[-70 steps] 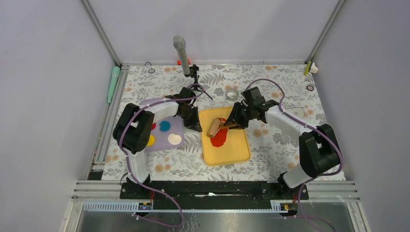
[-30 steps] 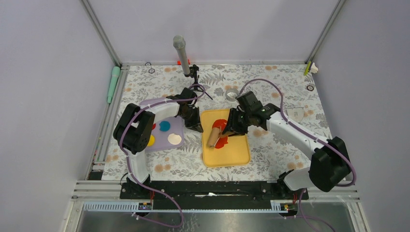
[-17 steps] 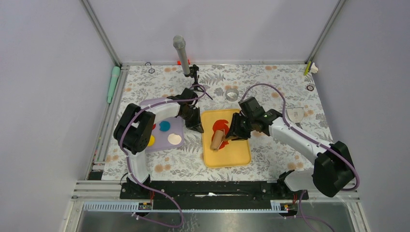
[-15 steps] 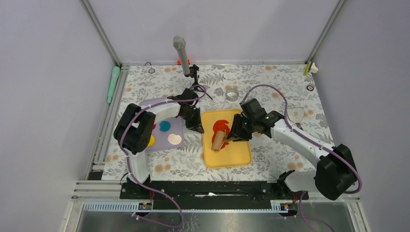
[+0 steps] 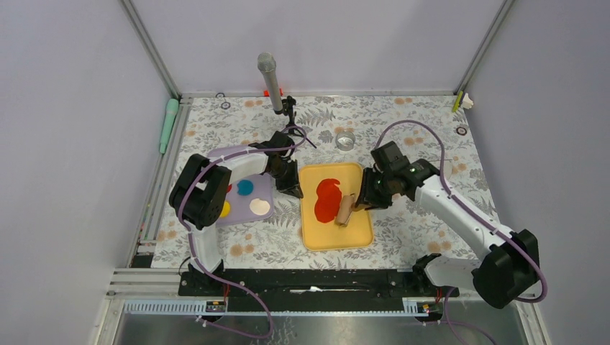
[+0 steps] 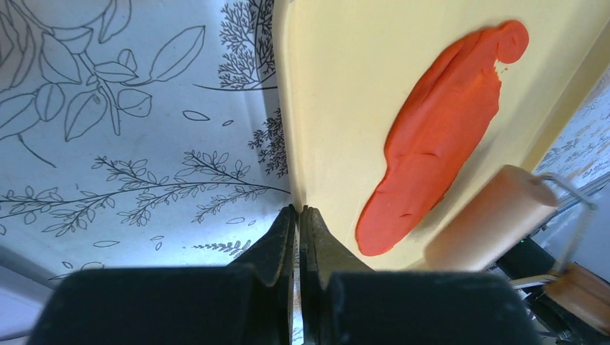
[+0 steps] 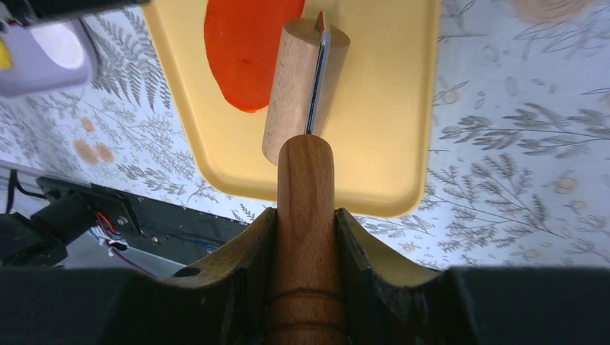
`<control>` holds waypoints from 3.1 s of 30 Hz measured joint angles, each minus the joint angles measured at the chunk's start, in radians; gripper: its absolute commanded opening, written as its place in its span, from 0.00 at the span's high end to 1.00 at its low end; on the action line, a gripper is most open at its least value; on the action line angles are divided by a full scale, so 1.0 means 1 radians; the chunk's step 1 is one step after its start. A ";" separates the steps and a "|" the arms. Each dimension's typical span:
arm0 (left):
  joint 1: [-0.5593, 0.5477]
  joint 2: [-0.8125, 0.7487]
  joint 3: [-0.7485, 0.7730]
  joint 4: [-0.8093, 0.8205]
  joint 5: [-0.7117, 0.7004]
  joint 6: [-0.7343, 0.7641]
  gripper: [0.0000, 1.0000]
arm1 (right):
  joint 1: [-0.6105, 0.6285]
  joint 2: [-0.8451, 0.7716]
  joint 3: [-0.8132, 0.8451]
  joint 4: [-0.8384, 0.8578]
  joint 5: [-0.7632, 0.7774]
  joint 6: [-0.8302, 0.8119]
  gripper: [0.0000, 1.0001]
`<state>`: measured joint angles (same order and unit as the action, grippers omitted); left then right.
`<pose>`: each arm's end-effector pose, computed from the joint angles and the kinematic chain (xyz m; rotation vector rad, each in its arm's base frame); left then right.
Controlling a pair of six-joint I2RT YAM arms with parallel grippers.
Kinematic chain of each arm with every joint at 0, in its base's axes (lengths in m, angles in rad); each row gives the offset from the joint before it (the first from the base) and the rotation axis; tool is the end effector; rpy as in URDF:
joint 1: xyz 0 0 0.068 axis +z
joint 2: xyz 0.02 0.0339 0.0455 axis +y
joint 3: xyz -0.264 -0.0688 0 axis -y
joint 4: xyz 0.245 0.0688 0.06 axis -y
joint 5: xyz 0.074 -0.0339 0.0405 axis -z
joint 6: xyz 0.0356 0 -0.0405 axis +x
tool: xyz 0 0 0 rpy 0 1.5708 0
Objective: Roll out the dumpling wrappers from the dough
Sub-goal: Place the rolling pin at the center of the board, then pick up the dumpling mold from the center of the board.
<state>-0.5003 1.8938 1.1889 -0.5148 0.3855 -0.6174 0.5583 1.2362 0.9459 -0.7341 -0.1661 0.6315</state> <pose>0.3148 -0.1874 0.1503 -0.0707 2.9523 -0.7660 0.2021 0.1332 0.2570 0.0361 2.7152 0.6134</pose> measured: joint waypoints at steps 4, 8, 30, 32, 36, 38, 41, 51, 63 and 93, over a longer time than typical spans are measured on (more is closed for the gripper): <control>0.001 0.000 0.001 -0.001 0.000 0.000 1.00 | -0.092 0.000 0.126 -0.086 0.016 -0.048 1.00; 0.001 0.000 0.003 -0.003 -0.001 -0.005 1.00 | -0.254 -0.011 0.215 -0.064 0.037 -0.091 1.00; -0.054 0.058 0.127 0.017 -0.019 -0.086 0.50 | -0.658 -0.003 -0.151 0.499 0.045 0.003 1.00; -0.054 0.055 0.127 0.004 -0.027 -0.075 0.46 | -0.668 0.021 -0.151 0.568 0.045 0.016 1.00; -0.054 0.010 0.124 -0.034 -0.048 -0.048 0.43 | -0.682 0.049 -0.153 0.664 0.046 0.043 1.00; -0.054 -0.040 0.114 -0.039 -0.054 -0.034 0.43 | -0.697 0.060 -0.162 0.721 0.043 0.061 1.00; -0.054 -0.116 0.095 -0.042 -0.055 -0.017 0.43 | -0.736 0.111 -0.185 0.827 0.031 0.096 1.00; -0.054 -0.162 0.061 -0.050 -0.029 0.021 0.29 | -0.770 0.219 -0.284 1.018 0.015 0.222 0.26; -0.054 -0.188 0.081 -0.109 0.003 0.078 0.24 | -0.770 0.061 -0.222 0.557 0.138 0.085 0.00; 0.049 -0.649 -0.020 -0.204 -0.168 0.146 0.03 | -0.259 0.841 0.657 0.379 0.184 -0.015 0.42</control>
<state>-0.4511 1.2446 1.1690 -0.7189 0.2173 -0.4709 0.2993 2.0769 1.6028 -0.3553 0.0177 0.6163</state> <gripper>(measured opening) 0.970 0.676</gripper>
